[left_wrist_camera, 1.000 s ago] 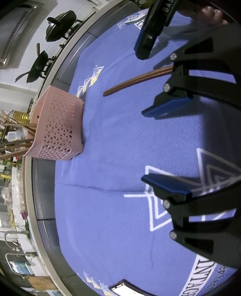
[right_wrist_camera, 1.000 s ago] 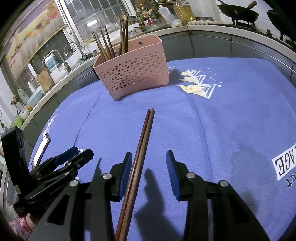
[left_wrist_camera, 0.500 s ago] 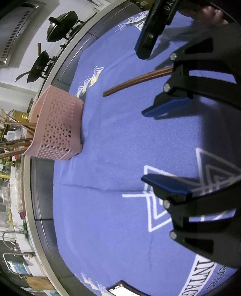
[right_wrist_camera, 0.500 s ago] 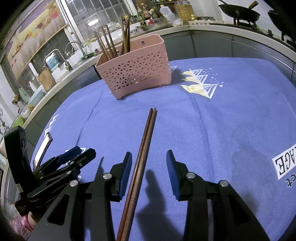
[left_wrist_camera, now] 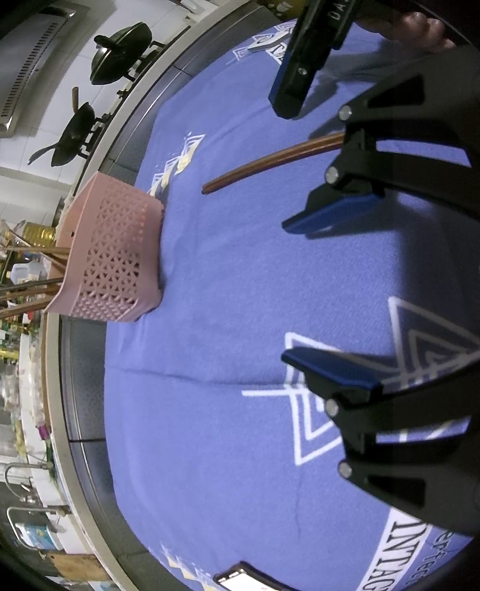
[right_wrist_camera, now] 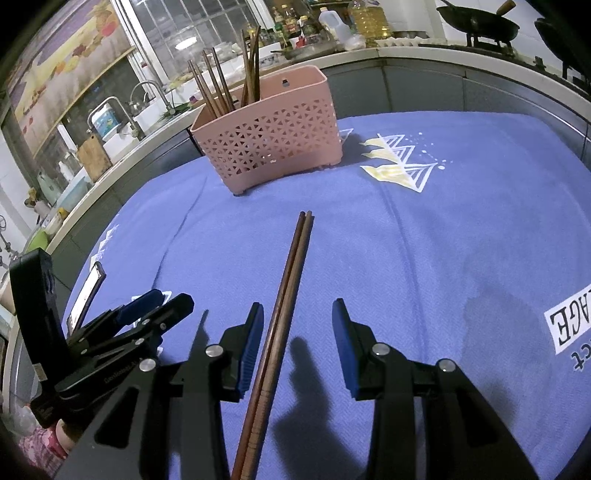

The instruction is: Organize utensils

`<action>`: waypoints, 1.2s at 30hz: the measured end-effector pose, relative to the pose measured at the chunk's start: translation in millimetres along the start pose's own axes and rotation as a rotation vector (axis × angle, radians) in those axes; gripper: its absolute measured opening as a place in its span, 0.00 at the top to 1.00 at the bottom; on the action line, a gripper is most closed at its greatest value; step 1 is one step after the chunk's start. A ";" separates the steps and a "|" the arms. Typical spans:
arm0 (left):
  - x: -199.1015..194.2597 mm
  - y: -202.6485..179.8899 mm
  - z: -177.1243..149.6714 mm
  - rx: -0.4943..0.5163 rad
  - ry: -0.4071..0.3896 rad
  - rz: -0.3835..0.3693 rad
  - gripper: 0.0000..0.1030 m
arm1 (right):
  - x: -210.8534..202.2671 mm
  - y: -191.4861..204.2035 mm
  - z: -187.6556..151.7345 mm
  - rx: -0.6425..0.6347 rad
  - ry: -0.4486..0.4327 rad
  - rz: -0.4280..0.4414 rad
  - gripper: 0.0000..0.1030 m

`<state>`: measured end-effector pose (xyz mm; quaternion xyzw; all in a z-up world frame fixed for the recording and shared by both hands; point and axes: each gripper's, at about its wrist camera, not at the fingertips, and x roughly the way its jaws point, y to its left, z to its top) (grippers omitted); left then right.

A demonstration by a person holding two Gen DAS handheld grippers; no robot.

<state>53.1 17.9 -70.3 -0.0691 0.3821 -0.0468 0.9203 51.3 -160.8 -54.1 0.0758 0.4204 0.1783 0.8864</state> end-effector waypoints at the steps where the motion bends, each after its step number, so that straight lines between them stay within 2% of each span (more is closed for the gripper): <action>1: -0.2 -0.3 -0.2 0.001 0.000 0.001 0.40 | 0.5 0.0 -0.4 -0.001 0.004 0.002 0.62; 6: -0.4 -1.4 -0.3 0.006 0.002 0.006 0.40 | 6.4 7.1 -5.3 -0.027 0.037 -0.003 0.62; 9: -0.4 -1.7 -0.5 0.006 0.002 0.006 0.40 | 18.0 9.0 -11.6 -0.033 0.087 -0.018 0.63; 14: -0.5 -2.7 -0.7 0.008 0.002 0.007 0.40 | 16.8 11.4 -13.1 -0.042 0.078 -0.020 0.64; 15: -0.9 -2.3 -0.7 0.009 0.003 0.004 0.40 | 17.0 10.8 -12.8 -0.043 0.078 -0.021 0.66; 17: -1.3 -2.6 -1.1 0.010 0.003 0.001 0.40 | 17.7 11.1 -12.6 -0.051 0.079 -0.028 0.77; 19: -1.0 -2.0 -0.8 0.011 0.005 -0.009 0.40 | 16.6 12.0 -12.2 -0.044 0.081 0.010 0.98; 20: -1.1 -1.8 -0.5 0.011 0.006 -0.017 0.40 | 17.2 13.5 -12.3 -0.053 0.083 -0.003 1.00; 25: -0.7 -3.0 1.8 0.022 0.033 -0.080 0.40 | 11.0 11.5 -10.8 -0.057 0.059 -0.024 1.00; 30: -2.3 -21.8 6.0 0.039 0.073 -0.183 0.40 | -0.9 2.5 -5.2 -0.043 0.020 -0.034 1.00; 33: -1.6 -40.7 7.0 0.082 0.085 -0.215 0.40 | -4.8 -2.9 -3.2 -0.014 0.006 0.004 1.00; 36: 6.2 -57.1 6.2 0.125 0.116 -0.212 0.40 | -7.2 -16.3 -3.2 0.053 -0.006 0.045 1.00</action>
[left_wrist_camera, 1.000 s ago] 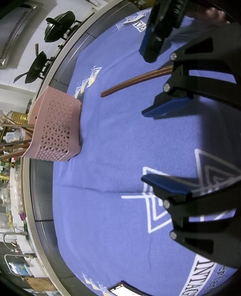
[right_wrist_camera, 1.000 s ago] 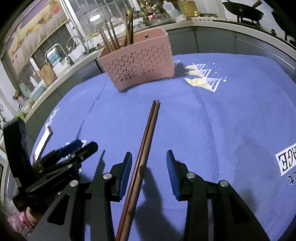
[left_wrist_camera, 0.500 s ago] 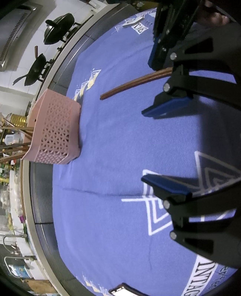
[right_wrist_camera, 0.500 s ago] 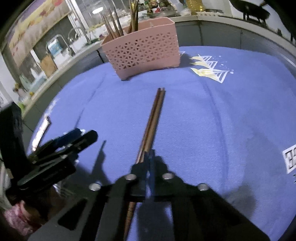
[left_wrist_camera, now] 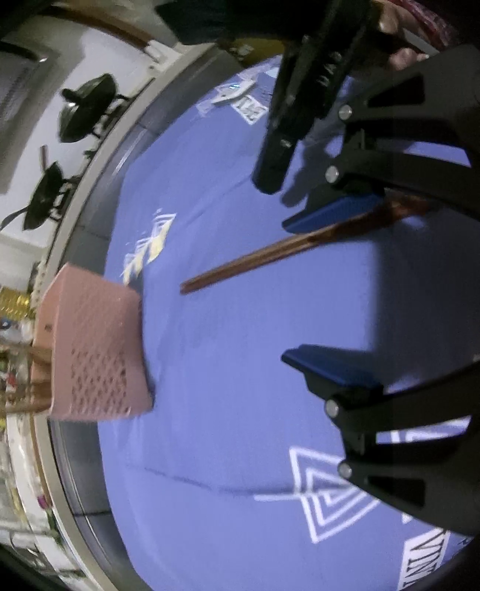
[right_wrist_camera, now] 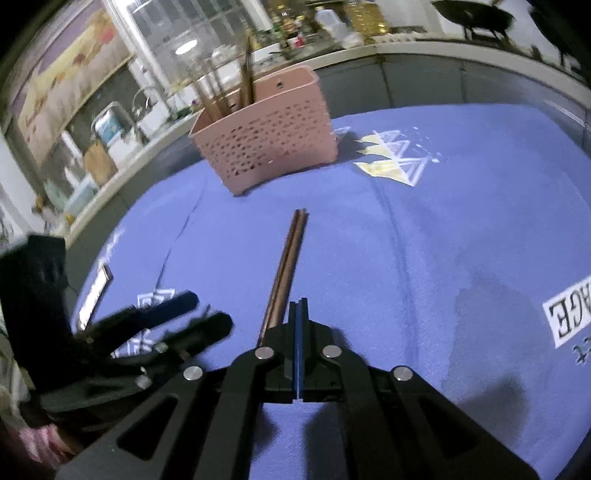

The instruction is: Organize utensils

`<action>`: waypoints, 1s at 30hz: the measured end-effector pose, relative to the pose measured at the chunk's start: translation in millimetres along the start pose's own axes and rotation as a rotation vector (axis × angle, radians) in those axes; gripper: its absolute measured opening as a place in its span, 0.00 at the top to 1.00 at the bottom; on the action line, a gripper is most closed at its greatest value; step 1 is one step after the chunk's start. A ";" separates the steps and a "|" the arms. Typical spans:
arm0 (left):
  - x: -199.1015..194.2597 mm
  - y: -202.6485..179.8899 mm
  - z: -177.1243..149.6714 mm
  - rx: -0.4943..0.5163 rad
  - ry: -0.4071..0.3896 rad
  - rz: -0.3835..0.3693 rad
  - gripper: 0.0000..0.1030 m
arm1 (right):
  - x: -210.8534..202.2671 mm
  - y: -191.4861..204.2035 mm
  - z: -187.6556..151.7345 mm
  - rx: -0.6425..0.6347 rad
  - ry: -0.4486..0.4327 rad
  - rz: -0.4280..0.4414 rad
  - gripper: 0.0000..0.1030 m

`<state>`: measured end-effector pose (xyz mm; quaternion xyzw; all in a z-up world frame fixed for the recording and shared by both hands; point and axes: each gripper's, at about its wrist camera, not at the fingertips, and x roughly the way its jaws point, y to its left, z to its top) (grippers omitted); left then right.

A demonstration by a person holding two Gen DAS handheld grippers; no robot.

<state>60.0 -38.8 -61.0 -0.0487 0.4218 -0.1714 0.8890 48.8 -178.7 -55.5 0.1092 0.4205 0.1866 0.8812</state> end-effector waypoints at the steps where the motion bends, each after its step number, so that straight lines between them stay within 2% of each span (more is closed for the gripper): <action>1: 5.4 -4.5 0.5 0.013 0.019 0.002 0.40 | -1.6 -7.5 -0.4 0.032 -0.007 0.010 0.99; 3: 12.6 -10.5 0.5 0.038 0.040 0.023 0.40 | -4.8 -22.4 -1.6 0.084 -0.012 0.015 0.99; 7: 19.6 -26.1 -1.5 0.118 0.036 0.133 0.45 | -9.0 -33.8 -6.0 0.119 -0.025 0.008 0.99; 17: 23.5 -47.2 1.9 0.193 0.027 0.289 0.45 | -3.0 -25.5 -11.0 0.073 -0.029 0.018 0.99; 19: 29.5 -48.2 3.4 0.204 0.056 0.286 0.52 | -3.0 -25.1 -11.0 0.073 -0.030 0.018 0.99; 22: 28.3 -41.7 4.2 0.191 0.047 0.270 0.63 | -3.6 -25.7 -7.7 0.065 -0.024 0.009 0.99; 24: 26.9 -35.1 5.2 0.178 0.054 0.254 0.86 | -4.0 -25.6 -3.2 0.058 -0.026 -0.001 0.99; 30: 19.0 -4.9 5.5 0.113 0.060 0.217 0.94 | 11.0 -15.2 11.3 0.022 0.010 0.004 0.99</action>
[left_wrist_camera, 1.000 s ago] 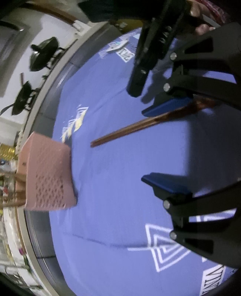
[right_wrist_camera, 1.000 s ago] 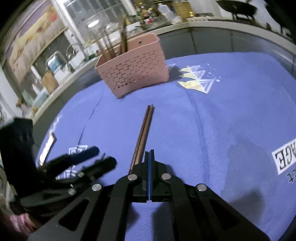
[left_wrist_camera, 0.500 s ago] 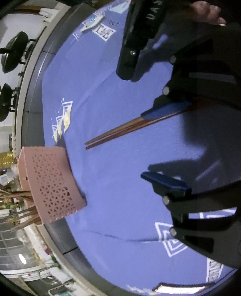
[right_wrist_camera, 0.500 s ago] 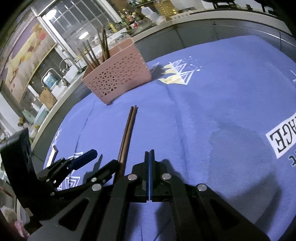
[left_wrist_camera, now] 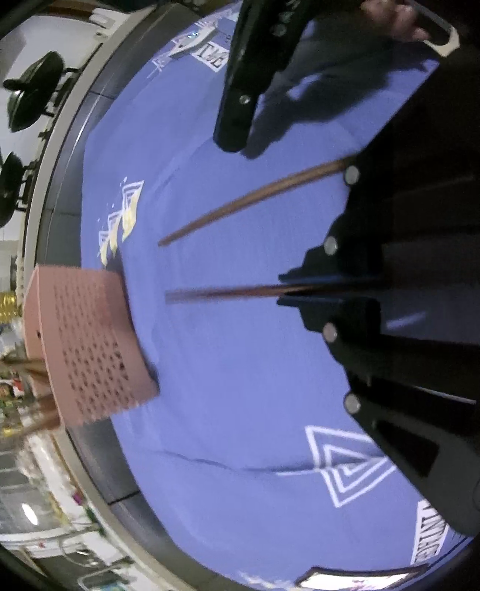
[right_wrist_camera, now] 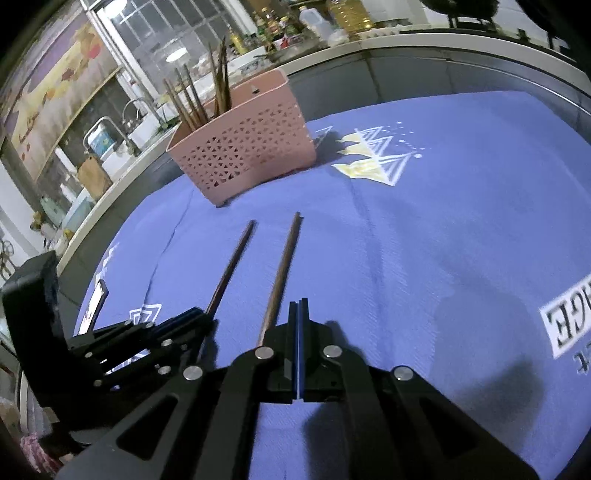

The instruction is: Organize utensils

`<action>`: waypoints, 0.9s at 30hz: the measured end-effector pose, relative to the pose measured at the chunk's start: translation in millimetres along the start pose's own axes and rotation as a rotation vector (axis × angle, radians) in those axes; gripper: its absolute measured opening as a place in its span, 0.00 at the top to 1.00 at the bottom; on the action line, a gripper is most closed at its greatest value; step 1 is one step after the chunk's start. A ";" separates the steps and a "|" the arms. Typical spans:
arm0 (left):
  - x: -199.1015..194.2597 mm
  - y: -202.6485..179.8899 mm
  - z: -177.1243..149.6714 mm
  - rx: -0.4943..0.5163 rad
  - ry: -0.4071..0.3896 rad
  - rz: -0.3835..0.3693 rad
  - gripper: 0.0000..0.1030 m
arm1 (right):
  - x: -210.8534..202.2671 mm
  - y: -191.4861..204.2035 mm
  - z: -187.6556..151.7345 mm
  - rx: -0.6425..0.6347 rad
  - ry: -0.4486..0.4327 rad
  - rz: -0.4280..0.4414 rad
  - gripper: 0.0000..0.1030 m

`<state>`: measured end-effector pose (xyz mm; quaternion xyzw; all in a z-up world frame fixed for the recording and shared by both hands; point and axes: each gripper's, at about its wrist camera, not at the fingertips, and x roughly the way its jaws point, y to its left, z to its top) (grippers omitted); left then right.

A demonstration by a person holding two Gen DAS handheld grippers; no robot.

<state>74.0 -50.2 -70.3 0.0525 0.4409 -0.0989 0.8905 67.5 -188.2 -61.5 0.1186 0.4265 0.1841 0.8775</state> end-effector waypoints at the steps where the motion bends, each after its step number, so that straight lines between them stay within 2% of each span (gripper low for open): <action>1: -1.5 3.7 -2.1 -0.006 0.000 -0.003 0.94 | 3.7 1.6 2.2 -0.001 0.007 0.005 0.99; 6: -9.0 27.1 -12.5 -0.052 -0.003 0.025 0.94 | 17.0 11.3 8.7 -0.020 0.030 -0.004 0.99; 11: -13.3 41.6 -17.4 -0.100 -0.015 0.064 0.92 | 19.4 17.7 1.7 -0.023 0.032 -0.017 0.99; 14: -15.8 45.8 -18.8 -0.117 -0.021 0.071 0.91 | 16.4 14.6 -3.8 -0.005 0.030 -0.031 0.94; 15: -16.1 46.5 -18.9 -0.122 -0.021 0.073 0.91 | 15.4 13.4 -4.7 0.003 0.029 -0.033 0.88; 16: -16.4 47.2 -19.2 -0.126 -0.021 0.072 0.91 | 12.9 10.7 -6.6 0.021 0.024 -0.035 0.73; 17: -16.7 47.4 -19.1 -0.128 -0.021 0.070 0.91 | 9.9 7.9 -8.3 0.042 0.015 -0.036 0.62; 18: -17.1 47.6 -19.0 -0.128 -0.021 0.070 0.91 | 7.8 6.7 -8.8 0.055 0.007 -0.038 0.45; 22: -16.8 47.2 -19.5 -0.131 -0.026 0.069 0.91 | 0.2 7.5 -11.9 0.050 -0.018 -0.067 0.42; 27: -16.2 48.2 -19.7 -0.136 -0.027 0.068 0.91 | 3.6 8.3 -15.2 0.049 -0.002 -0.090 0.42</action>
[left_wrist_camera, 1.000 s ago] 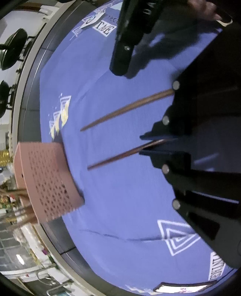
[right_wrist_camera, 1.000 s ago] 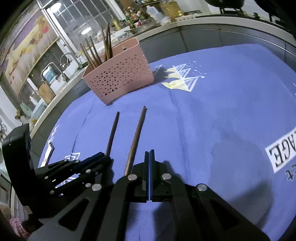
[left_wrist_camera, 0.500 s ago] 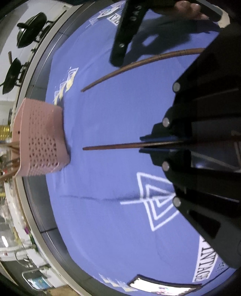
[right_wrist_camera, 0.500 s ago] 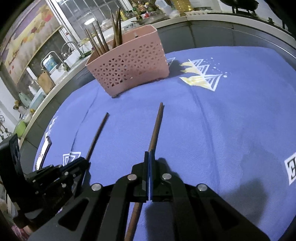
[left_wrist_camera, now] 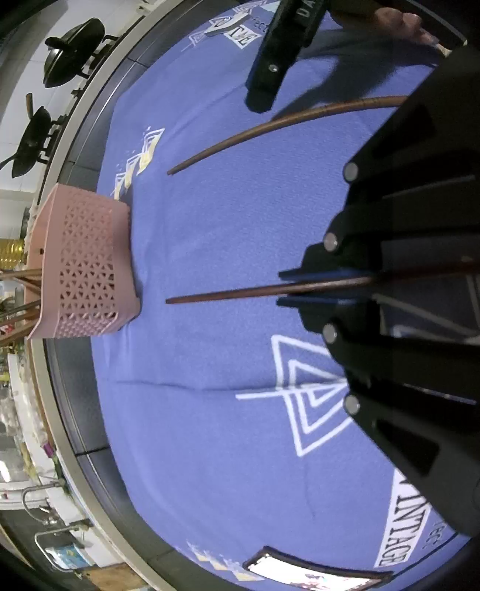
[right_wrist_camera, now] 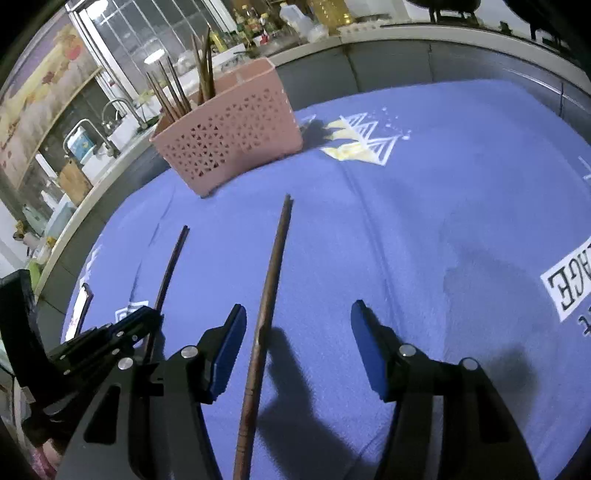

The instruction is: Organize utensils

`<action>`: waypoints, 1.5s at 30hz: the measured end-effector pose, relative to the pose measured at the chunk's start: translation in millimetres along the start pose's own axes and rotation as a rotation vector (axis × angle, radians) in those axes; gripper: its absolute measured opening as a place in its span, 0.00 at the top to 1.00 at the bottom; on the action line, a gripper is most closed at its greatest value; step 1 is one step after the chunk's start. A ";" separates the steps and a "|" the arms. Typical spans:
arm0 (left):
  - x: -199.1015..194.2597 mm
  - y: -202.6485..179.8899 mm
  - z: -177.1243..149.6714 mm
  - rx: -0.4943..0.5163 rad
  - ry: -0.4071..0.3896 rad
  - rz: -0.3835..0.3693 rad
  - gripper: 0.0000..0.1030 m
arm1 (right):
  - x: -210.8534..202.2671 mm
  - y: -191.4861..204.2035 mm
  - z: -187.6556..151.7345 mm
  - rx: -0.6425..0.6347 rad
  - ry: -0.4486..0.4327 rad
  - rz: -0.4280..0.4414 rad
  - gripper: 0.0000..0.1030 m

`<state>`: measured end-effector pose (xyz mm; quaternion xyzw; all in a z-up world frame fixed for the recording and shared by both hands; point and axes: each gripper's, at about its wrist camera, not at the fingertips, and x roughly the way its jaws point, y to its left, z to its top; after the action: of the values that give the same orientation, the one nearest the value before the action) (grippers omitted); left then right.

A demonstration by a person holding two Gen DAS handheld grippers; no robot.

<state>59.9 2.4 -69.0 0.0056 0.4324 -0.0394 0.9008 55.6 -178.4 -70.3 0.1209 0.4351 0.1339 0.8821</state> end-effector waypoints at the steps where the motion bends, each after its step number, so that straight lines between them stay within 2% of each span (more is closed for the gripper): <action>1: -0.2 -0.4 -0.2 0.003 -0.001 0.002 0.91 | 0.0 1.5 -0.5 -0.007 -0.001 -0.008 0.42; 6: -0.4 -0.5 -0.8 -0.001 -0.004 0.002 0.91 | 1.2 6.0 -2.5 -0.031 -0.001 -0.027 0.40; 20: -0.7 0.3 -1.4 0.000 -0.012 0.012 0.88 | -0.2 3.0 -1.1 -0.001 0.029 0.013 0.40; 25: -1.8 -1.4 -2.7 0.006 -0.020 0.024 0.80 | 0.5 11.6 -4.8 -0.051 0.042 0.010 0.40; 27: -2.2 -2.0 -3.6 0.008 -0.022 0.024 0.73 | 0.5 14.6 -6.4 -0.064 0.042 0.008 0.41; 34: -2.6 -2.1 -5.5 0.005 -0.033 0.014 0.67 | 1.6 21.5 -10.5 -0.079 0.049 0.014 0.42; 37: -2.8 -1.1 -6.0 0.000 -0.034 -0.012 0.56 | -0.8 15.1 -11.3 -0.029 0.042 0.044 0.42; 39: -2.2 -2.0 -6.8 0.003 -0.033 -0.021 0.36 | -2.6 12.2 -13.1 -0.010 0.036 0.060 0.42; 42: -1.4 -3.5 -6.8 0.002 -0.030 -0.029 0.32 | -4.9 10.7 -15.8 0.003 0.027 0.079 0.40; 45: -1.0 0.7 -4.1 -0.021 -0.023 -0.059 0.29 | -7.5 0.8 -18.2 0.086 0.007 0.146 0.36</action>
<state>56.1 3.4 -70.8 -0.0173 0.4225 -0.0615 0.9041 36.6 -178.4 -75.3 0.1898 0.4337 0.1797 0.8623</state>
